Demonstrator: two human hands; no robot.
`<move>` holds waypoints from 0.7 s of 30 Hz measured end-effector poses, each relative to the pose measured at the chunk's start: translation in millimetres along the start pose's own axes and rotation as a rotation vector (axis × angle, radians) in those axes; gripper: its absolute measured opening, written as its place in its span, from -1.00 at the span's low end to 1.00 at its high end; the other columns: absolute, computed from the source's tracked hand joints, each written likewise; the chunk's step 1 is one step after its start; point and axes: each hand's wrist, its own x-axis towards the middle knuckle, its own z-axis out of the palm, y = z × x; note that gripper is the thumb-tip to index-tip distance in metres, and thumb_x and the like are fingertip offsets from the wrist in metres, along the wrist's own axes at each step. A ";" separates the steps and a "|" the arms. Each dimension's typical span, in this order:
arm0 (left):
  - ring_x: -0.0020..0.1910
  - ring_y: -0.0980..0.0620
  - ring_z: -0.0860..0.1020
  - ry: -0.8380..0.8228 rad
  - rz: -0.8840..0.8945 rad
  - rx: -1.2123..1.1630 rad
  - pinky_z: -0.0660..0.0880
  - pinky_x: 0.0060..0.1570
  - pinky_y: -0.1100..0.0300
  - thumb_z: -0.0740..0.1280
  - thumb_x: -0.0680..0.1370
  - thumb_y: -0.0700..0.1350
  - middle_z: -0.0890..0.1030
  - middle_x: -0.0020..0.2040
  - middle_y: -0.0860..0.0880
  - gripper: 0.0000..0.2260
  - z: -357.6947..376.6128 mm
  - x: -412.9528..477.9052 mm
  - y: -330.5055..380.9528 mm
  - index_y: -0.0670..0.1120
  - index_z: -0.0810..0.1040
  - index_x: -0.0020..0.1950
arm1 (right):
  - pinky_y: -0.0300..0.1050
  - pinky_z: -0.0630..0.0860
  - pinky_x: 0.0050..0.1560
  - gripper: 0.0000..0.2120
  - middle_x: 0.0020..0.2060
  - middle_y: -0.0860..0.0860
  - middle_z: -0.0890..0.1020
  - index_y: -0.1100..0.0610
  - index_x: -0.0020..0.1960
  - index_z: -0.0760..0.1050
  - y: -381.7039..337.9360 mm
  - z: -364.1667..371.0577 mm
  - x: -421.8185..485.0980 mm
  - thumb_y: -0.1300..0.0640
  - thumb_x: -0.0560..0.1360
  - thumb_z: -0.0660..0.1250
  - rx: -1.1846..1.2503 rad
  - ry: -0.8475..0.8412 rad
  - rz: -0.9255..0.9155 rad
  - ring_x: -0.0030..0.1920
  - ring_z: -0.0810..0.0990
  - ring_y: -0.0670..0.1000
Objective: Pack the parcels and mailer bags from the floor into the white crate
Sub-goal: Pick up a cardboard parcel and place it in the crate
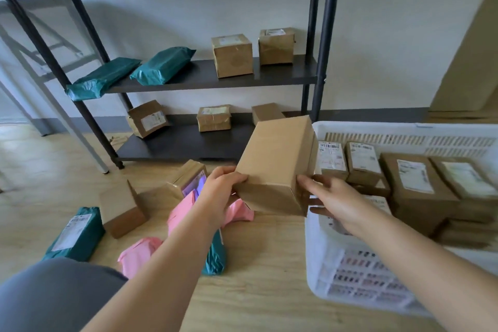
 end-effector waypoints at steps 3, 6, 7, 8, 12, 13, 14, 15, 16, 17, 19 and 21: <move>-0.06 -0.11 0.56 -0.002 0.009 -0.004 0.54 -0.16 0.11 0.36 0.49 -0.27 0.59 -0.01 -0.20 -0.78 -5.8 -1.0 -3.6 -0.17 0.56 0.13 | -0.20 0.58 -0.09 -0.77 -0.06 -0.05 0.67 -0.06 0.06 0.50 -3.3 5.9 -3.6 -0.03 0.45 0.46 0.082 0.015 -0.061 -0.05 0.67 -0.04; -0.09 -0.06 0.55 0.023 0.036 0.093 0.53 -0.01 0.10 0.33 0.52 -0.24 0.60 -0.06 -0.14 -0.79 -10.5 -0.1 -5.4 -0.10 0.58 0.13 | -0.09 0.60 0.04 -0.79 -0.07 -0.05 0.66 -0.08 -0.03 0.46 -1.8 5.7 -2.3 0.10 0.46 0.47 0.126 0.045 -0.084 -0.01 0.66 0.00; -0.09 -0.04 0.54 0.029 0.040 0.131 0.51 0.00 0.12 0.31 0.53 -0.23 0.60 -0.08 -0.11 -0.79 -11.4 -1.0 -6.0 -0.06 0.58 0.13 | -0.06 0.60 0.07 -0.81 -0.05 -0.01 0.68 -0.02 0.02 0.51 -0.8 5.2 -2.1 0.13 0.47 0.46 0.135 0.049 -0.070 -0.01 0.67 0.02; -0.10 -0.02 0.52 0.034 0.043 0.172 0.49 -0.04 0.15 0.30 0.53 -0.24 0.59 -0.08 -0.10 -0.78 -12.2 -2.0 -6.6 -0.02 0.59 0.13 | -0.06 0.61 0.08 -0.81 -0.04 0.02 0.70 0.08 0.09 0.56 -0.1 5.2 -1.8 0.16 0.49 0.44 0.151 0.037 -0.057 -0.02 0.68 0.02; -0.14 0.00 0.49 0.002 0.020 0.181 0.49 -0.46 0.30 0.25 0.53 -0.32 0.51 0.00 -0.14 -0.65 -10.3 -11.5 -7.7 -0.02 0.57 0.24 | 0.08 0.60 0.11 -0.75 0.00 0.07 0.69 0.14 0.21 0.55 2.0 8.6 -0.1 0.17 0.54 0.37 0.276 -0.042 0.036 -0.04 0.67 0.08; -0.08 -0.02 0.50 -0.003 0.019 0.190 0.45 -0.55 0.36 0.27 0.53 -0.32 0.51 0.06 -0.15 -0.64 -8.5 -14.1 -8.3 -0.02 0.56 0.26 | 0.13 0.59 0.12 -0.73 0.03 0.08 0.67 0.10 0.24 0.52 3.5 10.4 1.1 0.15 0.55 0.36 0.317 -0.053 0.058 -0.03 0.65 0.11; 0.01 -0.04 0.50 0.003 0.014 0.217 0.42 -0.60 0.40 0.29 0.52 -0.32 0.51 0.14 -0.16 -0.64 -6.8 -16.0 -8.9 -0.02 0.55 0.27 | 0.17 0.59 0.11 -0.70 0.08 0.09 0.65 0.07 0.27 0.48 5.6 11.8 3.2 0.14 0.55 0.36 0.350 -0.063 0.068 -0.01 0.64 0.13; 0.10 -0.07 0.49 0.007 0.017 0.239 0.41 -0.61 0.41 0.30 0.53 -0.31 0.50 0.22 -0.16 -0.63 -4.9 -17.7 -9.2 -0.01 0.54 0.28 | 0.20 0.60 0.09 -0.67 0.12 0.10 0.63 0.05 0.30 0.46 7.4 13.6 5.4 0.13 0.55 0.36 0.365 -0.063 0.072 0.02 0.64 0.15; 0.15 -0.10 0.48 0.012 0.023 0.254 0.40 -0.61 0.42 0.30 0.54 -0.30 0.49 0.25 -0.15 -0.63 -3.9 -19.1 -9.2 -0.01 0.53 0.30 | 0.20 0.60 0.08 -0.65 0.15 0.10 0.62 0.03 0.32 0.45 9.4 15.3 7.7 0.13 0.55 0.37 0.364 -0.062 0.065 0.05 0.64 0.15; 0.16 -0.12 0.49 0.012 0.033 0.268 0.41 -0.61 0.42 0.28 0.56 -0.30 0.48 0.25 -0.14 -0.64 -2.1 -20.7 -8.4 -0.02 0.52 0.31 | 0.18 0.61 0.08 -0.63 0.16 0.09 0.62 0.01 0.33 0.44 10.1 17.2 8.2 0.12 0.55 0.37 0.344 -0.064 0.045 0.07 0.65 0.14; 0.10 -0.05 0.52 0.041 0.119 0.354 0.47 -0.52 0.38 0.24 0.59 -0.27 0.52 0.22 -0.07 -0.66 -1.6 -18.6 -8.2 0.01 0.54 0.30 | 0.12 0.62 0.07 -0.63 0.14 0.05 0.64 -0.05 0.32 0.45 13.1 20.8 9.9 0.09 0.54 0.38 0.283 -0.066 0.006 0.08 0.66 0.09; 0.02 0.01 0.56 0.078 0.207 0.493 0.55 -0.25 0.30 0.22 0.60 -0.22 0.59 0.13 -0.01 -0.68 -2.1 -15.9 -7.3 0.07 0.56 0.27 | 0.04 0.63 0.06 -0.61 0.10 0.00 0.67 -0.08 0.33 0.45 17.4 24.0 11.5 0.04 0.52 0.39 0.196 -0.049 -0.015 0.06 0.68 0.03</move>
